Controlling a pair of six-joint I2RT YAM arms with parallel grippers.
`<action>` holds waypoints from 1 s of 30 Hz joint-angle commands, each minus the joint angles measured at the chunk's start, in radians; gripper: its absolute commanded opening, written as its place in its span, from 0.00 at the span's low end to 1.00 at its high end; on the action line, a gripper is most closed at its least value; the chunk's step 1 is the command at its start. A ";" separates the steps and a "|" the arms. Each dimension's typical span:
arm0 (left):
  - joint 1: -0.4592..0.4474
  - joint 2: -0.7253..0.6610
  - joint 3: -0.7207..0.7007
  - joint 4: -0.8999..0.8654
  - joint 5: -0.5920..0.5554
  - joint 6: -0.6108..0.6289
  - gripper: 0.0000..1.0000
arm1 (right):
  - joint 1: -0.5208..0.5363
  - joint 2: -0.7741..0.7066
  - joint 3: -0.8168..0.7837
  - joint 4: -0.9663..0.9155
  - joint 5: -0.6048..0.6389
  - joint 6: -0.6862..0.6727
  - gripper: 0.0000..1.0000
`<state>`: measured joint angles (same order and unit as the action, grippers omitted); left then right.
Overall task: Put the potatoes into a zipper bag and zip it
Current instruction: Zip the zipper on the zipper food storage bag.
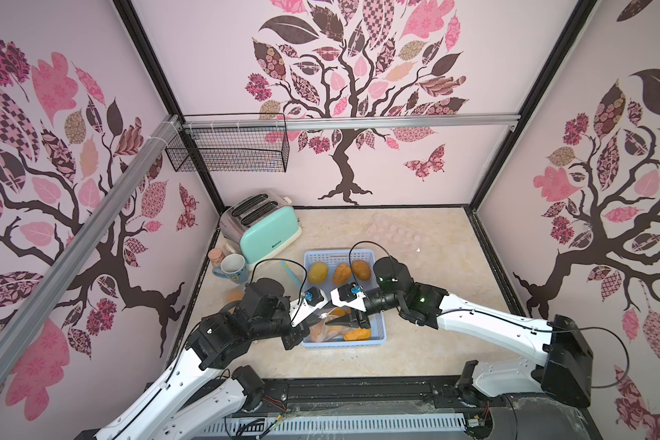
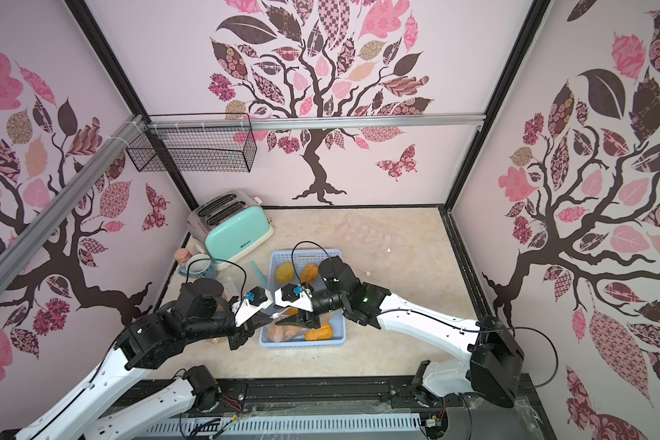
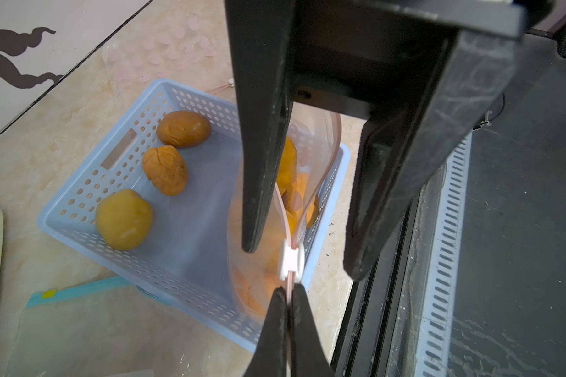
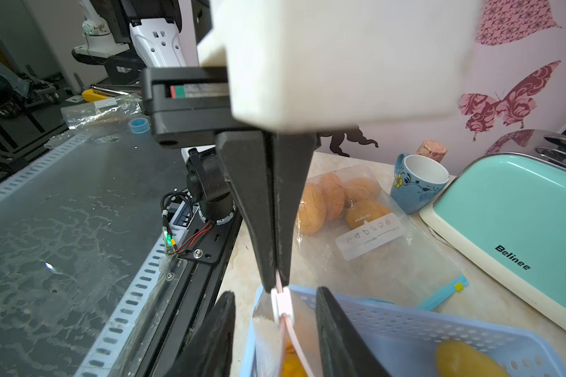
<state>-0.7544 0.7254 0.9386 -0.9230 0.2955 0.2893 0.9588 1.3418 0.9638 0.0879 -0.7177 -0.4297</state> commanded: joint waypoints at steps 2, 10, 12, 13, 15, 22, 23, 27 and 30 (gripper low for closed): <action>-0.003 -0.005 -0.015 0.043 0.034 -0.001 0.00 | 0.009 0.035 0.045 0.000 0.010 -0.015 0.33; -0.003 -0.003 -0.016 0.039 0.034 0.004 0.00 | 0.010 0.034 0.038 -0.010 0.004 -0.033 0.23; -0.003 0.001 -0.015 0.041 0.034 0.003 0.00 | 0.011 0.037 0.038 -0.012 0.000 -0.029 0.20; -0.003 -0.002 -0.015 0.042 0.033 0.001 0.00 | 0.011 0.036 0.039 -0.016 -0.002 -0.030 0.17; -0.003 -0.005 -0.020 0.052 0.022 -0.008 0.00 | 0.011 0.031 0.036 -0.017 -0.010 -0.035 0.13; -0.003 -0.073 -0.079 0.118 0.073 -0.079 0.35 | 0.011 -0.022 0.001 0.036 -0.008 -0.004 0.06; -0.003 -0.096 -0.106 0.141 0.090 -0.082 0.38 | 0.011 -0.028 0.001 0.035 -0.009 -0.002 0.06; -0.003 -0.194 -0.203 0.224 0.124 -0.089 0.40 | 0.011 -0.042 -0.009 0.032 -0.025 0.001 0.05; -0.003 -0.246 -0.237 0.264 0.130 -0.101 0.38 | 0.011 -0.054 -0.031 0.053 -0.038 0.000 0.05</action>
<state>-0.7547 0.5083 0.7399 -0.7509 0.3908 0.2050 0.9638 1.3403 0.9398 0.1108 -0.7208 -0.4419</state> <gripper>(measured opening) 0.382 0.119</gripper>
